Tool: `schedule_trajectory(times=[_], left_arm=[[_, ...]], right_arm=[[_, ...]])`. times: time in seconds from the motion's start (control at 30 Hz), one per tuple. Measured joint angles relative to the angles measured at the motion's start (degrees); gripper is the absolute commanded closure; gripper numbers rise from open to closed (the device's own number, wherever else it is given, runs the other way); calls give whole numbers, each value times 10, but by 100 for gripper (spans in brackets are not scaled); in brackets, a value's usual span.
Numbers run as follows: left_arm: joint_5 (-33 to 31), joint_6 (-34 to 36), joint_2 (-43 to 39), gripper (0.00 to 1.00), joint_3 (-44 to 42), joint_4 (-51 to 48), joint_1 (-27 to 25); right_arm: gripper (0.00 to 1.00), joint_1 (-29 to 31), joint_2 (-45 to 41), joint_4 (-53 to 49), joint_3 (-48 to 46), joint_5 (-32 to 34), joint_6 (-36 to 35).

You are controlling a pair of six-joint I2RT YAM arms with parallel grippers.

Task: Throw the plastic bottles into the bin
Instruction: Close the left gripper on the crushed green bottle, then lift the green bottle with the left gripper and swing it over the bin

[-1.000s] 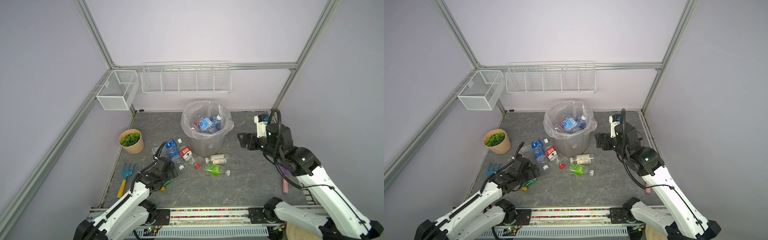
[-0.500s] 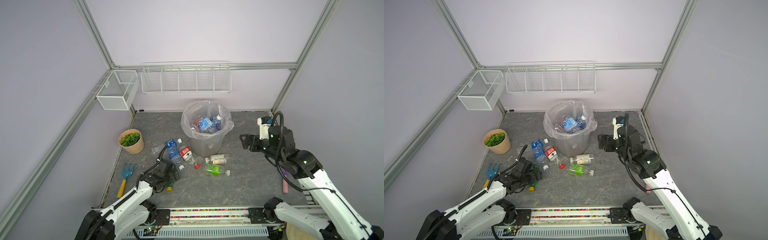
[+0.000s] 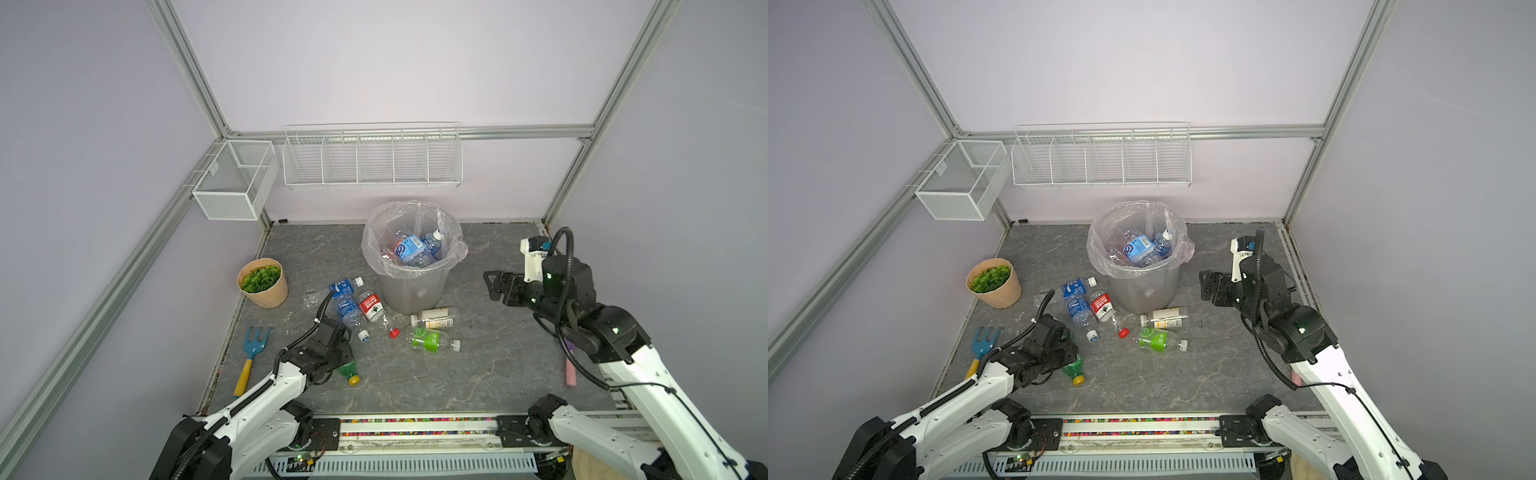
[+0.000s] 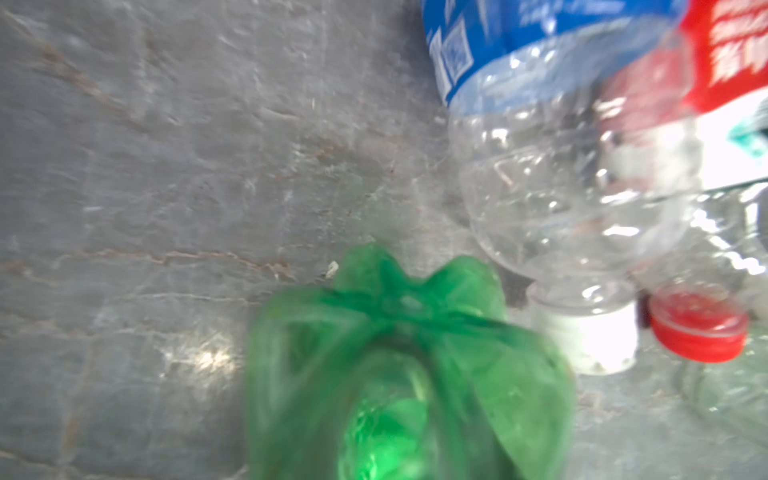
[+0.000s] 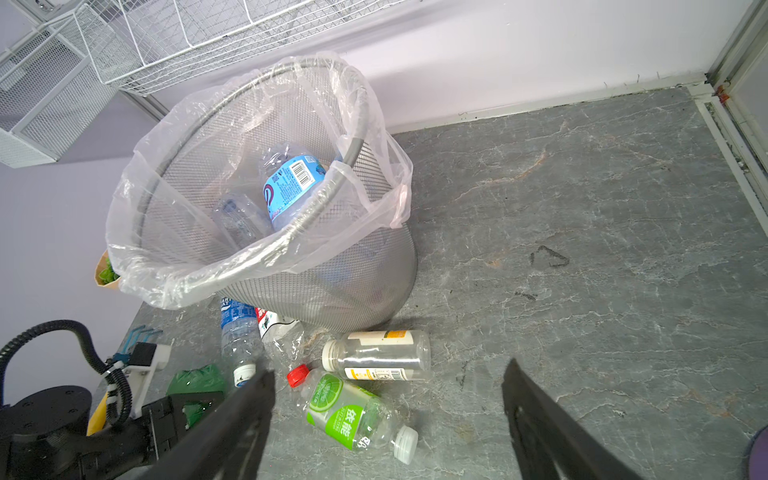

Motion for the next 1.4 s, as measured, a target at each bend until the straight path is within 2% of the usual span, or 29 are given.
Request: schedule_trajectory(times=[0.37, 0.63, 0.97, 1.4], left_arm=[[-24, 0, -142, 90, 28, -105, 0], [-35, 3, -221, 93, 120, -151, 0], [-39, 31, -215, 96, 276, -149, 0], [-47, 72, -165, 98, 418, -101, 0]], right_arm=[[12, -3, -24, -2, -17, -3, 8], [12, -4, -45, -5, -28, -3, 17], [12, -5, -64, -11, -99, -23, 35], [12, -5, -84, -10, -229, -69, 72]])
